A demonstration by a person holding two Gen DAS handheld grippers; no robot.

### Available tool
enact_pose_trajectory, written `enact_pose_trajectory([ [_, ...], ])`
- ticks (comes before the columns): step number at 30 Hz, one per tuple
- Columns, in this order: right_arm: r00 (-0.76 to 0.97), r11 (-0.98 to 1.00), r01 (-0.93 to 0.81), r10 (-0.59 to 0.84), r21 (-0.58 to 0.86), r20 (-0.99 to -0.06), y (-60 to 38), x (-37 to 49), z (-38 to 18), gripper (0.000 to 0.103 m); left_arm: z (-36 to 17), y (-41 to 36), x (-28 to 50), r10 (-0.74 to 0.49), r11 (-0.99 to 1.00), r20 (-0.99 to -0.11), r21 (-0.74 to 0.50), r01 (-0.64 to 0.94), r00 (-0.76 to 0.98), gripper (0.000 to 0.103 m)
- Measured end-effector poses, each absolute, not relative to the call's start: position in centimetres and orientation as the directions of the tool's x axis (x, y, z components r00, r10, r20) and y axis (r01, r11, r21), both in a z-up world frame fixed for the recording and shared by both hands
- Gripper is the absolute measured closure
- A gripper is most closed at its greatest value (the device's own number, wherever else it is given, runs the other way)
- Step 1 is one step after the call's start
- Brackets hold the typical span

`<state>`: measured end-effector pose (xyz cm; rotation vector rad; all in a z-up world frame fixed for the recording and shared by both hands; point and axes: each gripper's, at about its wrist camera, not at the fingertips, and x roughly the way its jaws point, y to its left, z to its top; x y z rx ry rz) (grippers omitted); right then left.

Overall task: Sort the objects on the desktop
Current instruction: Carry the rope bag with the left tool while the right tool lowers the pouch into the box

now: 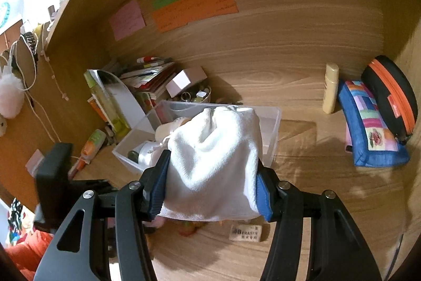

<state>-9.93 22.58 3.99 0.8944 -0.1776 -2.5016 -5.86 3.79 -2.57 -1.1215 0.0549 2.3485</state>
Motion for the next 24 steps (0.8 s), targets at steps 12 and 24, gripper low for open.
enact_pose_trajectory([
  [12, -0.696, -0.891, 0.358, -0.454, 0.278, -0.557, 21.9, -11.7, 4.8, 0.051, 2.2, 1.5, -6.0, 0.471, -0.869, -0.661, -0.234, -0.437, -0.584, 0.065],
  [24, -0.681, -0.917, 0.345, -0.392, 0.201, -0.618, 21.3, -13.1, 3.2, 0.051, -1.7, 4.0, -6.5, 0.338, -0.898, -0.79, -0.108, -0.427, -0.511, 0.065],
])
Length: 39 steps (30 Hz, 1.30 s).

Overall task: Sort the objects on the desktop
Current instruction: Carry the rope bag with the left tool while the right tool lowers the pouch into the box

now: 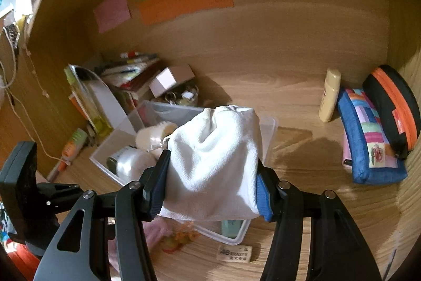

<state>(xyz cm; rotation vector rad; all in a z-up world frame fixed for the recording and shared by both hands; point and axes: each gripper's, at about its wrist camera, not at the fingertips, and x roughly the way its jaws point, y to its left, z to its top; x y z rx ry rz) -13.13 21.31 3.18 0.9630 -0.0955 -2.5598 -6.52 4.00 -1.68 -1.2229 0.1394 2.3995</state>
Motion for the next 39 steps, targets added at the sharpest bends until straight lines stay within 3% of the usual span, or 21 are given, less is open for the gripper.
enact_pose_trajectory([
  [3, -0.669, -0.925, 0.332, -0.37, 0.186, -0.645, 21.4, -13.8, 2.2, 0.051, -2.8, 3.6, -7.1, 0.346, -0.901, -0.819, -0.154, -0.405, -0.458, 0.058],
  [5, -0.665, -0.927, 0.333, -0.36, 0.172, -0.654, 21.3, -14.0, 1.6, 0.051, -2.6, 3.0, -7.0, 0.352, -0.903, -0.818, -0.17, -0.394, -0.455, 0.039],
  [9, -0.673, -0.93, 0.346, -0.339, 0.126, -0.658, 20.8, -14.0, 1.5, 0.051, -1.7, 2.6, -6.0, 0.392, -0.89, -0.807, -0.21, -0.406, -0.442, 0.033],
  [11, -0.676, -0.931, 0.353, -0.32, 0.089, -0.664, 20.2, -14.2, 1.4, 0.051, -1.7, 3.0, -6.0, 0.411, -0.879, -0.807, -0.228, -0.419, -0.423, 0.024],
  [15, -0.676, -0.932, 0.36, -0.284, 0.032, -0.68, 19.3, -14.9, 0.8, 0.051, -2.1, 4.3, -6.0, 0.441, -0.854, -0.818, -0.257, -0.453, -0.368, 0.022],
  [26, -0.675, -0.927, 0.375, -0.268, -0.008, -0.688, 18.5, -15.4, -0.7, 0.051, -4.3, 7.5, -6.9, 0.316, -0.874, -0.877, -0.12, -0.471, -0.363, 0.01],
  [31, -0.681, -0.923, 0.384, -0.272, -0.015, -0.68, 18.4, -15.2, -0.9, 0.049, -4.9, 9.0, -6.9, 0.249, -0.882, -0.869, -0.021, -0.472, -0.427, 0.012],
  [33, -0.684, -0.921, 0.388, -0.271, -0.023, -0.678, 18.2, -15.1, -1.0, 0.048, -4.8, 9.2, -7.0, 0.241, -0.89, -0.86, -0.011, -0.456, -0.45, 0.021],
  [35, -0.691, -0.92, 0.39, -0.257, -0.048, -0.675, 18.0, -15.1, -1.1, 0.048, -4.5, 9.2, -7.2, 0.239, -0.896, -0.855, -0.012, -0.444, -0.46, 0.04],
  [39, -0.702, -0.914, 0.394, -0.23, -0.099, -0.674, 17.3, -14.9, -1.4, 0.045, -4.5, 9.1, -7.3, 0.229, -0.908, -0.848, -0.009, -0.418, -0.478, 0.044],
])
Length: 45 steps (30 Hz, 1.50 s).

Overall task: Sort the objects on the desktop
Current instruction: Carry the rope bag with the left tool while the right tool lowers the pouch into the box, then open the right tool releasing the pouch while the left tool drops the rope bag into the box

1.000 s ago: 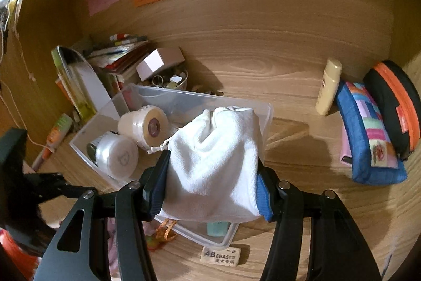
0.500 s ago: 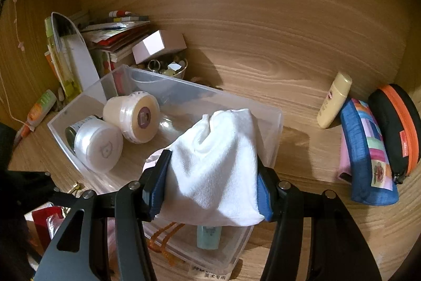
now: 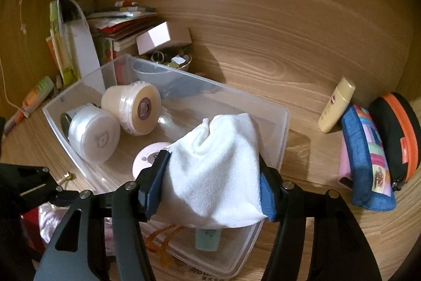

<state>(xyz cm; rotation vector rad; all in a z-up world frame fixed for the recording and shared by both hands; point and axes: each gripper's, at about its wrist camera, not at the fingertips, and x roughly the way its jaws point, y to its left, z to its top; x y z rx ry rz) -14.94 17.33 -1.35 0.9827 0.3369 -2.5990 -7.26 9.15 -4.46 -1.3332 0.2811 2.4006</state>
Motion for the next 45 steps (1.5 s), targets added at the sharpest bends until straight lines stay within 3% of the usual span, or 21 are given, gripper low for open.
enact_pose_trajectory([
  [8, -0.677, -0.909, 0.412, -0.26, -0.062, -0.689, 17.7, -14.9, -1.0, 0.038, -3.7, 8.2, -6.9, 0.261, -0.927, -0.822, -0.067, -0.37, -0.506, 0.048],
  [16, -0.656, -0.905, 0.425, -0.294, -0.019, -0.696, 18.4, -13.9, 0.1, 0.023, -0.6, 4.3, -8.1, 0.324, -0.928, -0.76, -0.141, -0.344, -0.563, 0.048],
  [30, -0.668, -0.926, 0.376, -0.296, 0.034, -0.682, 21.8, -11.5, 0.9, 0.022, 2.4, 3.6, -8.1, 0.404, -0.91, -0.692, -0.233, -0.344, -0.598, 0.049],
  [45, -0.627, -0.932, 0.36, -0.27, 0.035, -0.731, 23.5, -8.1, -2.9, 0.024, 5.0, 4.1, -13.8, 0.294, -0.95, -0.682, -0.132, -0.283, -0.67, 0.049],
])
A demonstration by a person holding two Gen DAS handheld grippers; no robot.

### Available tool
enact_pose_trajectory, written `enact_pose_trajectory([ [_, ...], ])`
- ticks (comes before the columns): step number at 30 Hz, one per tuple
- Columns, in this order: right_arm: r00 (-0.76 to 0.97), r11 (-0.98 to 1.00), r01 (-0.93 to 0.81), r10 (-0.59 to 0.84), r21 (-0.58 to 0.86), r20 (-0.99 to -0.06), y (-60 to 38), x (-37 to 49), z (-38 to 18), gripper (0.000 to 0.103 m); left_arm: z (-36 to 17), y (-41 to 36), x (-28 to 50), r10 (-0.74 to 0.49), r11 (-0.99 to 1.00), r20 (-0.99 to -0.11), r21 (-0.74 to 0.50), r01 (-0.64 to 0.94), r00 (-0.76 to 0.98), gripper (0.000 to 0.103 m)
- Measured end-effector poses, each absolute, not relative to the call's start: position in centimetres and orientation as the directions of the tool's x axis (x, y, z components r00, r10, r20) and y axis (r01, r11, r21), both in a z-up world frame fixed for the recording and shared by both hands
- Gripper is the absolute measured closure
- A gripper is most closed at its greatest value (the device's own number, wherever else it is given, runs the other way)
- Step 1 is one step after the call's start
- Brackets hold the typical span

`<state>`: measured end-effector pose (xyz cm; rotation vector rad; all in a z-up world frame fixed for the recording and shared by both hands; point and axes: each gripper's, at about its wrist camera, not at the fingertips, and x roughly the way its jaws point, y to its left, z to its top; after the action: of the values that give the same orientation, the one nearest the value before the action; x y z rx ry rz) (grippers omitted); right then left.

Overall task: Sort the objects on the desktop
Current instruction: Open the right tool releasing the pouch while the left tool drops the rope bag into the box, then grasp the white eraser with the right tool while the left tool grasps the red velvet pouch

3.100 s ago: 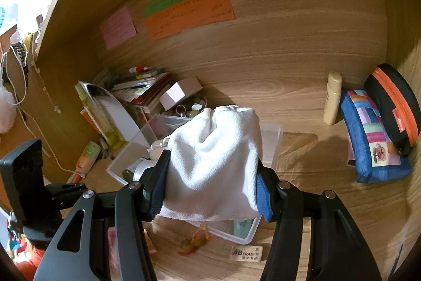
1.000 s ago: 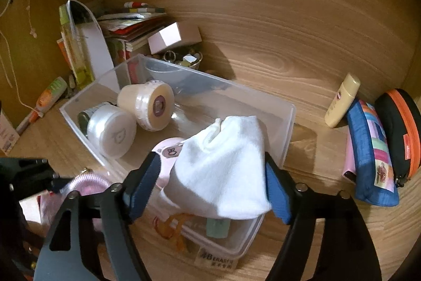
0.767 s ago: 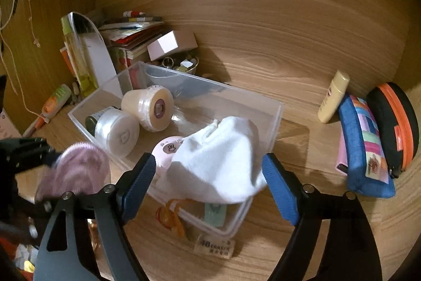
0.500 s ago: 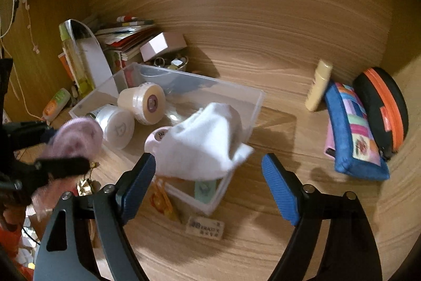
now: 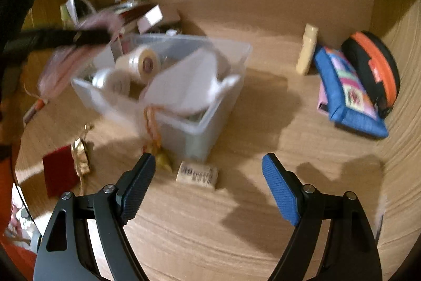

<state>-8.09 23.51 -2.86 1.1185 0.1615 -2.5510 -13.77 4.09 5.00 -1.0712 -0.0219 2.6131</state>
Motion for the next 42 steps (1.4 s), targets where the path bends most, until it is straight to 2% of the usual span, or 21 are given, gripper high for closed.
enact_pose_trajectory([
  [2, -0.616, -0.93, 0.368, -0.264, 0.026, -0.742, 23.3, -7.9, -3.7, 0.025, 4.6, 4.5, -14.7, 0.281, -0.953, -0.691, -0.119, -0.279, -0.666, 0.049],
  [6, -0.579, -0.925, 0.377, -0.276, 0.047, -0.767, 22.9, -8.0, -4.8, 0.04, 3.9, 5.2, -16.1, 0.272, -0.955, -0.704, -0.113, -0.275, -0.656, 0.049],
  [13, -0.561, -0.919, 0.392, -0.277, 0.044, -0.78, 22.2, -8.6, -5.4, 0.047, 2.6, 5.9, -17.5, 0.28, -0.951, -0.722, -0.117, -0.287, -0.633, 0.049],
  [16, -0.561, -0.918, 0.395, -0.269, 0.032, -0.783, 21.9, -8.7, -5.6, 0.054, 2.6, 5.7, -17.7, 0.292, -0.948, -0.716, -0.13, -0.29, -0.634, 0.049],
  [23, -0.576, -0.924, 0.381, -0.233, -0.005, -0.784, 21.6, -8.9, -6.3, 0.059, 2.4, 6.1, -18.0, 0.247, -0.956, -0.725, -0.076, -0.282, -0.643, 0.048],
  [27, -0.57, -0.926, 0.378, -0.223, -0.011, -0.791, 21.6, -9.1, -6.6, 0.064, 3.2, 6.0, -17.0, 0.276, -0.946, -0.709, -0.082, -0.312, -0.649, 0.048],
  [32, -0.566, -0.924, 0.382, -0.228, -0.007, -0.792, 21.7, -9.3, -6.7, 0.065, 5.1, 5.6, -14.2, 0.297, -0.937, -0.664, -0.064, -0.344, -0.686, 0.033],
  [37, -0.561, -0.919, 0.395, -0.241, 0.0, -0.792, 21.7, -9.1, -6.7, 0.065, 6.0, 4.5, -11.6, 0.282, -0.938, -0.648, -0.033, -0.344, -0.707, 0.029],
  [42, -0.557, -0.91, 0.416, -0.253, -0.002, -0.791, 21.0, -7.7, -6.5, 0.065, 5.4, 2.8, -9.5, 0.272, -0.94, -0.669, -0.031, -0.339, -0.691, 0.023],
])
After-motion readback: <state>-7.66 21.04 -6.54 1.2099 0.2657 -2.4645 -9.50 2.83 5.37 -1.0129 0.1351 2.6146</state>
